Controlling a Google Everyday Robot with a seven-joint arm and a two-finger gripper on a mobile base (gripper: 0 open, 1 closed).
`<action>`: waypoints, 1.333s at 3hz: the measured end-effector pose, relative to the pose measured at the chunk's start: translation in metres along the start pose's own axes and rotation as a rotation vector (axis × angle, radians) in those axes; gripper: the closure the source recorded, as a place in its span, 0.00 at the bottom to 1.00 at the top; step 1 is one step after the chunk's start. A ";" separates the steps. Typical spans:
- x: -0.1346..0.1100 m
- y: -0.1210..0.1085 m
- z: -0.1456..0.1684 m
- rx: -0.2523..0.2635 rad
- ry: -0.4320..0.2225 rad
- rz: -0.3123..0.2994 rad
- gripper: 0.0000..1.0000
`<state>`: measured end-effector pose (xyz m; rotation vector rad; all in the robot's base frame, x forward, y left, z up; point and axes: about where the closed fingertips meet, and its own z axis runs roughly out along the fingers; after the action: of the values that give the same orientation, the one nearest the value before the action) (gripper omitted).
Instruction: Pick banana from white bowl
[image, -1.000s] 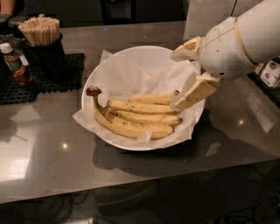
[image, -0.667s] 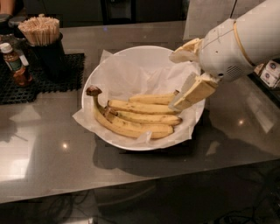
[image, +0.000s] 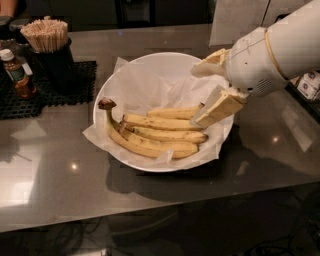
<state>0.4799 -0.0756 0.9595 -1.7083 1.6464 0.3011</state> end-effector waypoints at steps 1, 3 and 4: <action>0.001 0.003 0.010 -0.027 -0.035 0.016 0.31; 0.006 0.013 0.030 -0.077 -0.105 0.055 0.34; 0.010 0.016 0.050 -0.098 -0.175 0.092 0.39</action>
Offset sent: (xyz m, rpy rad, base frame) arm -0.0004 0.0121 -0.0328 0.0994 0.1042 0.0410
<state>0.4821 -0.0499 0.9133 -1.6298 1.6066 0.5681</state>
